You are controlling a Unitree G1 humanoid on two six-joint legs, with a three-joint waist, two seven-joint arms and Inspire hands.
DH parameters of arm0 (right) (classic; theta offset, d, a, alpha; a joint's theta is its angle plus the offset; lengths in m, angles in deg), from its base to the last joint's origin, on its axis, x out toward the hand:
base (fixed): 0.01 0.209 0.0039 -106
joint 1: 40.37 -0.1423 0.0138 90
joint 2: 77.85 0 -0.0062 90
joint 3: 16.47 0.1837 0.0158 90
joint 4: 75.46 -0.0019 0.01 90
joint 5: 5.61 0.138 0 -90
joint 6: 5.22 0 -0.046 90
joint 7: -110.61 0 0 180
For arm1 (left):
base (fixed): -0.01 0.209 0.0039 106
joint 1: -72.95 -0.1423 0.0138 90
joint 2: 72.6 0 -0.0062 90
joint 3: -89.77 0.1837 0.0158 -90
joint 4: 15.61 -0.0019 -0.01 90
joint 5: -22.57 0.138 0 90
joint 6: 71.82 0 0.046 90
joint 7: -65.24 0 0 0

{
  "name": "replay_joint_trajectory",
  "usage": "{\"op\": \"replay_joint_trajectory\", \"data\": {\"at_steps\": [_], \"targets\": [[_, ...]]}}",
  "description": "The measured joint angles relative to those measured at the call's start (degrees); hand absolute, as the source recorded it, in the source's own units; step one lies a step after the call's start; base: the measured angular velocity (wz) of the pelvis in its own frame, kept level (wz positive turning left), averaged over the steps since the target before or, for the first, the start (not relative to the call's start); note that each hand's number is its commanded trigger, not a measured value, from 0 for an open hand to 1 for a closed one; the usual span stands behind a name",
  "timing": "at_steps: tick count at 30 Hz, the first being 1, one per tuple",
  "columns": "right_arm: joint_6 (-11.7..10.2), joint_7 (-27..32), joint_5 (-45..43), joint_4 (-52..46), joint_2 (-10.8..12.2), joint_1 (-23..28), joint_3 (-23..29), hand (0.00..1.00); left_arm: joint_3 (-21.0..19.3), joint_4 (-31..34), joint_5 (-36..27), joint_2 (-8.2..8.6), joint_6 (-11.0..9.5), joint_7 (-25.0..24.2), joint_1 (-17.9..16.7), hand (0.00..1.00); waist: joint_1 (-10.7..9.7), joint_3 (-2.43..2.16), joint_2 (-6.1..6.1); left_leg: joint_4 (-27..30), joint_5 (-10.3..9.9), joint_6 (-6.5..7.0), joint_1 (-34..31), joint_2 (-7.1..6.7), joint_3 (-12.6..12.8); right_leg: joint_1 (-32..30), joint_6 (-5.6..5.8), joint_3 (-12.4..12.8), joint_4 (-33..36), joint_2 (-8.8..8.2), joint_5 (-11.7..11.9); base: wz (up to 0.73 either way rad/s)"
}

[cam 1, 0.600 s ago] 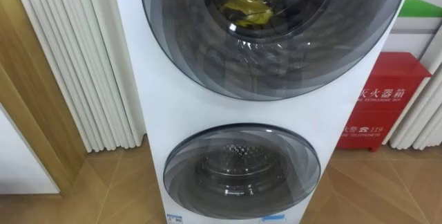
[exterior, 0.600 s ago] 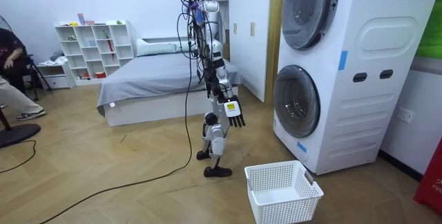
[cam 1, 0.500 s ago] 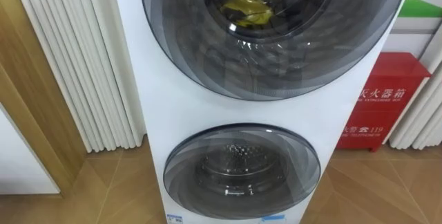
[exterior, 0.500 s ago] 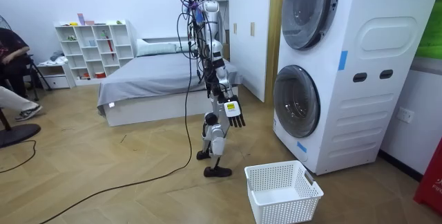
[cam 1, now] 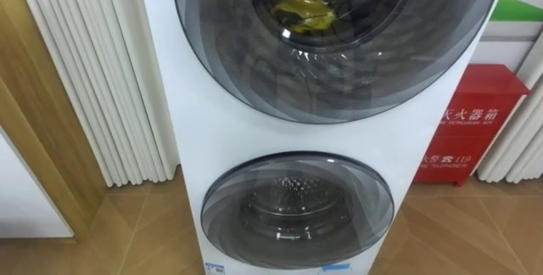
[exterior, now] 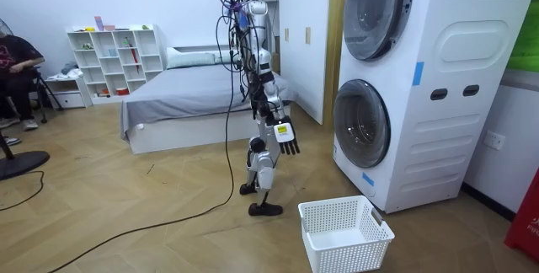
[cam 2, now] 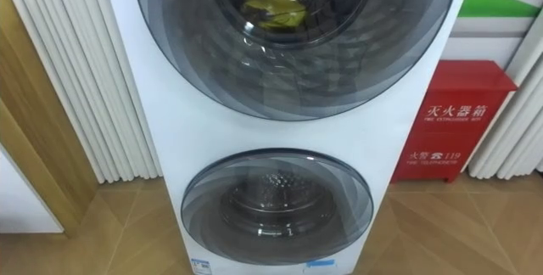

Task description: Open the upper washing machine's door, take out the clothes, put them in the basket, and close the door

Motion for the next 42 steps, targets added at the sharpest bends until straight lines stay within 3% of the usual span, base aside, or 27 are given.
{"op": "replay_joint_trajectory", "data": {"at_steps": [8,11,14,15,19,23,28,32,38,42], "targets": [[0.0,1.9,0.8,-0.1,0.0,0.2,1.3,0.00,-0.1,0.0,0.1,-0.14,0.2,-0.9,-0.6,0.00,-0.2,0.01,0.13,-0.1,0.0,0.01,0.1,-0.01,0.0,0.1,0.00,1.4,0.0,0.10,0.0,0.00],[0.0,3.4,0.4,-0.2,-0.1,0.1,4.3,0.00,-0.7,0.0,0.4,-0.31,0.2,-1.3,-0.8,0.00,-0.2,0.01,-0.02,-0.1,0.0,0.01,0.1,0.00,0.0,0.1,0.00,1.3,0.0,0.09,0.0,0.00],[0.2,6.1,0.3,-3.7,-0.6,-0.3,9.0,0.00,-4.5,0.0,1.1,-0.55,0.2,-2.3,-1.0,0.00,-0.2,0.01,-0.23,-0.1,0.0,0.01,0.1,-0.06,0.0,0.1,0.00,1.3,0.0,0.08,0.0,-0.02],[0.2,7.0,0.3,-4.6,-1.3,-1.0,11.0,0.00,-5.5,0.0,1.7,-0.85,0.1,-2.7,-1.1,0.00,-0.4,-0.15,-0.51,-0.1,0.0,0.01,0.1,-0.11,0.0,0.1,0.00,1.1,0.0,0.02,0.0,0.00],[0.0,12.4,-1.3,-11.5,-4.6,-3.4,14.4,0.00,-6.5,0.4,2.0,-2.75,0.2,-3.2,-2.2,0.00,-0.7,-0.09,-0.87,0.0,0.0,0.01,0.1,-0.15,0.1,0.0,0.00,1.1,0.1,0.01,0.0,0.00],[-0.1,16.9,-2.8,-21.8,-6.9,-5.5,17.0,0.00,-7.0,0.6,4.5,-3.44,0.2,-3.5,-2.6,0.00,-0.9,-0.08,-1.61,0.1,0.0,0.02,-0.6,-0.14,0.0,-0.6,-0.01,0.8,0.1,-0.03,0.0,0.00],[-0.1,18.8,-6.1,-30.1,-10.4,-8.5,17.5,0.00,-7.9,1.7,8.2,-4.11,0.3,-3.6,-2.7,0.00,-0.7,-0.10,-2.62,0.6,0.0,0.00,-1.4,-0.09,0.0,-1.3,-0.02,0.7,0.2,0.01,0.0,0.01],[0.0,20.7,-6.0,-36.4,-11.0,-9.5,17.5,0.00,-7.9,2.3,8.6,-4.54,0.4,-3.7,-2.6,0.00,0.1,-0.18,-3.52,0.7,0.0,0.00,-1.8,-0.08,-0.1,-1.7,-0.02,0.7,0.2,-0.03,0.0,0.00],[-0.1,22.3,-6.4,-43.1,-11.0,-13.4,16.4,0.00,-7.8,3.6,13.2,-4.35,1.6,-3.5,-2.4,0.00,0.7,-0.23,-3.38,0.9,0.0,0.01,-1.8,-0.15,0.0,-1.7,-0.02,1.3,0.1,-0.06,0.0,-0.01],[0.7,21.8,-4.3,-49.1,-10.9,-14.4,15.5,0.00,-7.7,4.5,13.1,-3.76,2.2,-3.7,-2.3,0.00,1.7,-0.35,-2.47,0.8,0.1,0.02,-1.8,-0.14,0.0,-1.7,-0.02,1.3,0.1,-0.10,0.0,0.00]]}}
